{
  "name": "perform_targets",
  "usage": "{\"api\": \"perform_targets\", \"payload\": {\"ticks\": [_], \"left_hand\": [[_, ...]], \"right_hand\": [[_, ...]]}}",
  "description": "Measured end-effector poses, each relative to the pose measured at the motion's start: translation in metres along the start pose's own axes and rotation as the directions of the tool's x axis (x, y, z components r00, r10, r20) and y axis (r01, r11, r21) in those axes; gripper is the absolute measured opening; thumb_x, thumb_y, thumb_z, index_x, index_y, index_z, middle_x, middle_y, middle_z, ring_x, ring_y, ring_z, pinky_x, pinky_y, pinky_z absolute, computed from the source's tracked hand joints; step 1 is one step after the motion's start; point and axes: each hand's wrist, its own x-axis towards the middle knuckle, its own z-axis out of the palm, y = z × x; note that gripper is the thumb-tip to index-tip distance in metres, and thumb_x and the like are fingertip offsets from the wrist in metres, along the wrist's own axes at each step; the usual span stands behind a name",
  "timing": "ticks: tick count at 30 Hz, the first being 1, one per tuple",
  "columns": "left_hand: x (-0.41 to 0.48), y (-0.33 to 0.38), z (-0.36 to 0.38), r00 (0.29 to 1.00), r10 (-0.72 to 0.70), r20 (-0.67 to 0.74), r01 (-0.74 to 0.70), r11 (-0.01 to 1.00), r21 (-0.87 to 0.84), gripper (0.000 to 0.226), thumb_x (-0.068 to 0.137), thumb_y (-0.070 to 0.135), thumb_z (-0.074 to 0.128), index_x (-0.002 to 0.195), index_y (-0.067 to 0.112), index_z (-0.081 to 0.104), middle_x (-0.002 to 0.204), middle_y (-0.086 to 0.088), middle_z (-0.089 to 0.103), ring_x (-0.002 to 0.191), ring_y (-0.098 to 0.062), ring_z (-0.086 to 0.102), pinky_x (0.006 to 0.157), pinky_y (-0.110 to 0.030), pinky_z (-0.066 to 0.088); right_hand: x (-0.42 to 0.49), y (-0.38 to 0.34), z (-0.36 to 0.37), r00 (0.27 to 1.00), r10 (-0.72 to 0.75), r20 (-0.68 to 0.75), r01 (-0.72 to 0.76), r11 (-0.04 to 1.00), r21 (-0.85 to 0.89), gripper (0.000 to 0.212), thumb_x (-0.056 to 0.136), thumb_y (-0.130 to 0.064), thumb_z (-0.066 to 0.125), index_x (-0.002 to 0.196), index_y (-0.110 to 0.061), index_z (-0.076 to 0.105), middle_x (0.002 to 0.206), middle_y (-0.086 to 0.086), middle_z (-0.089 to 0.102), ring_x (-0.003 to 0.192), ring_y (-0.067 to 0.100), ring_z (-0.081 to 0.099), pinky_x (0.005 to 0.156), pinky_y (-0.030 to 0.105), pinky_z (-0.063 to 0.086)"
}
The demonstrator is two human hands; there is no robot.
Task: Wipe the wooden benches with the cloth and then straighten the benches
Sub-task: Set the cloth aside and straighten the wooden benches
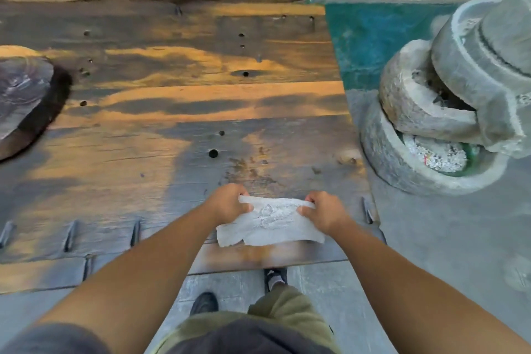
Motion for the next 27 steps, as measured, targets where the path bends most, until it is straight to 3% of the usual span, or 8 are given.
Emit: {"api": "perform_targets", "payload": {"ticks": [5, 8, 12, 15, 17, 20, 24, 27], "left_hand": [[0.035, 0.017, 0.0, 0.987, -0.151, -0.047, 0.156, 0.981, 0.114, 0.037, 0.092, 0.029, 0.064, 0.125, 0.014, 0.057, 0.125, -0.011, 0.06, 0.114, -0.029, 0.055, 0.086, -0.033, 0.043], [0.04, 0.013, 0.003, 0.961, -0.266, -0.082, 0.275, 0.953, 0.127, 0.043, 0.09, 0.036, 0.066, 0.127, 0.02, 0.052, 0.127, -0.009, 0.057, 0.115, -0.029, 0.055, 0.09, -0.038, 0.047], [0.032, 0.002, 0.014, 0.895, -0.394, -0.212, 0.419, 0.904, 0.089, 0.057, 0.086, 0.052, 0.065, 0.128, 0.019, 0.044, 0.127, -0.01, 0.049, 0.111, -0.032, 0.056, 0.089, -0.043, 0.049], [0.017, -0.008, 0.021, 0.866, -0.435, -0.248, 0.463, 0.884, 0.068, 0.055, 0.09, 0.048, 0.059, 0.131, 0.017, 0.042, 0.13, -0.012, 0.048, 0.115, -0.034, 0.054, 0.086, -0.044, 0.047], [-0.002, -0.021, 0.023, 0.849, -0.463, -0.256, 0.494, 0.867, 0.07, 0.042, 0.093, 0.034, 0.055, 0.127, 0.015, 0.044, 0.126, -0.013, 0.05, 0.114, -0.035, 0.053, 0.081, -0.041, 0.044], [-0.042, -0.042, 0.026, 0.803, -0.548, -0.234, 0.575, 0.816, 0.061, 0.029, 0.093, 0.022, 0.051, 0.12, 0.011, 0.049, 0.121, -0.015, 0.055, 0.11, -0.035, 0.056, 0.078, -0.039, 0.043], [-0.108, -0.063, 0.049, 0.805, -0.562, -0.189, 0.567, 0.823, -0.03, 0.017, 0.094, 0.015, 0.044, 0.104, 0.006, 0.054, 0.117, -0.019, 0.061, 0.106, -0.034, 0.058, 0.083, -0.039, 0.047], [-0.167, -0.066, 0.076, 0.793, -0.542, -0.277, 0.511, 0.84, -0.179, 0.022, 0.096, 0.015, 0.043, 0.106, 0.001, 0.057, 0.115, -0.021, 0.062, 0.104, -0.036, 0.057, 0.082, -0.039, 0.046]], "right_hand": [[0.046, 0.0, -0.017, 0.984, -0.066, 0.164, 0.113, 0.947, -0.299, 0.027, 0.095, -0.048, 0.055, 0.099, -0.021, 0.059, 0.101, 0.007, 0.065, 0.094, 0.029, 0.062, 0.069, 0.033, 0.043], [0.065, -0.021, -0.026, 0.954, -0.034, 0.299, 0.168, 0.885, -0.433, 0.034, 0.093, -0.048, 0.056, 0.112, -0.02, 0.063, 0.107, 0.004, 0.065, 0.097, 0.026, 0.061, 0.075, 0.034, 0.047], [0.077, -0.051, -0.03, 0.928, 0.069, 0.367, 0.165, 0.806, -0.569, 0.037, 0.091, -0.031, 0.059, 0.126, -0.017, 0.06, 0.128, 0.005, 0.061, 0.117, 0.027, 0.059, 0.091, 0.037, 0.049], [0.076, -0.069, -0.03, 0.937, 0.032, 0.347, 0.221, 0.717, -0.661, 0.036, 0.091, -0.021, 0.059, 0.128, -0.017, 0.06, 0.131, 0.005, 0.059, 0.119, 0.027, 0.058, 0.094, 0.039, 0.051], [0.069, -0.08, -0.029, 0.951, -0.067, 0.301, 0.26, 0.698, -0.667, 0.035, 0.091, -0.018, 0.057, 0.126, -0.019, 0.061, 0.131, 0.006, 0.06, 0.118, 0.028, 0.059, 0.091, 0.038, 0.051], [0.053, -0.093, -0.026, 0.922, -0.308, 0.233, 0.387, 0.72, -0.577, 0.014, 0.091, -0.008, 0.051, 0.1, -0.015, 0.059, 0.114, 0.013, 0.064, 0.095, 0.031, 0.062, 0.072, 0.033, 0.048], [0.011, -0.106, -0.008, 0.809, -0.512, 0.288, 0.587, 0.72, -0.369, 0.024, 0.09, 0.002, 0.043, 0.098, -0.01, 0.062, 0.101, 0.014, 0.067, 0.092, 0.032, 0.062, 0.078, 0.038, 0.052], [-0.038, -0.108, 0.016, 0.751, -0.583, 0.31, 0.66, 0.678, -0.325, 0.018, 0.09, -0.004, 0.047, 0.083, -0.009, 0.063, 0.088, 0.013, 0.071, 0.086, 0.033, 0.065, 0.077, 0.04, 0.053]]}}
